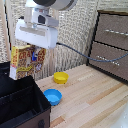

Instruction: Position your gripper near the granola bar, please. Lightly grip the granola bar with your gripping tool. Relocate your gripper along with the granola bar toward the leading division of the caddy with caution. Gently release the granola bar into the leading division of the caddy.

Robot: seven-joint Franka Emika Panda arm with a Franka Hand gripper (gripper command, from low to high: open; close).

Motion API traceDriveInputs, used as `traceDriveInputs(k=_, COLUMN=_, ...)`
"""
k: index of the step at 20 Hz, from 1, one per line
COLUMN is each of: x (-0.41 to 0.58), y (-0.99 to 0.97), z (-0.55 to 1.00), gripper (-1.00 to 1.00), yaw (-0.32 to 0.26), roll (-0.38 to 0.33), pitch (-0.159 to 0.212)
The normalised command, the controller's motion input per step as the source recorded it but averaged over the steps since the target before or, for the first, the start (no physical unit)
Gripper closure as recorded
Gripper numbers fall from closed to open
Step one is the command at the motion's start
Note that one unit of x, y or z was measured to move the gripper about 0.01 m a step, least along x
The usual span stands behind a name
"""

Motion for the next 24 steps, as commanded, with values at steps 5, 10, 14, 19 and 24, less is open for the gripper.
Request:
traceDriveInputs(k=5, x=-0.104, y=0.69, z=0.05, gripper=1.0, yaw=-0.111, roll=-0.055, pitch=0.073)
traceDriveInputs(k=10, x=-0.196, y=0.66, z=-0.05, gripper=1.0, yaw=-0.113, roll=-0.099, pitch=0.131)
traceDriveInputs(k=14, x=-0.199, y=0.65, z=-0.15, gripper=1.0, yaw=-0.132, roll=-0.124, pitch=0.138)
traceDriveInputs(k=19, x=0.004, y=0.55, z=-0.34, gripper=1.0, yaw=-0.2, roll=-0.15, pitch=0.028)
traceDriveInputs(k=24, x=0.211, y=0.35, z=-0.39, gripper=1.0, yaw=-0.23, roll=-0.138, pitch=-0.12)
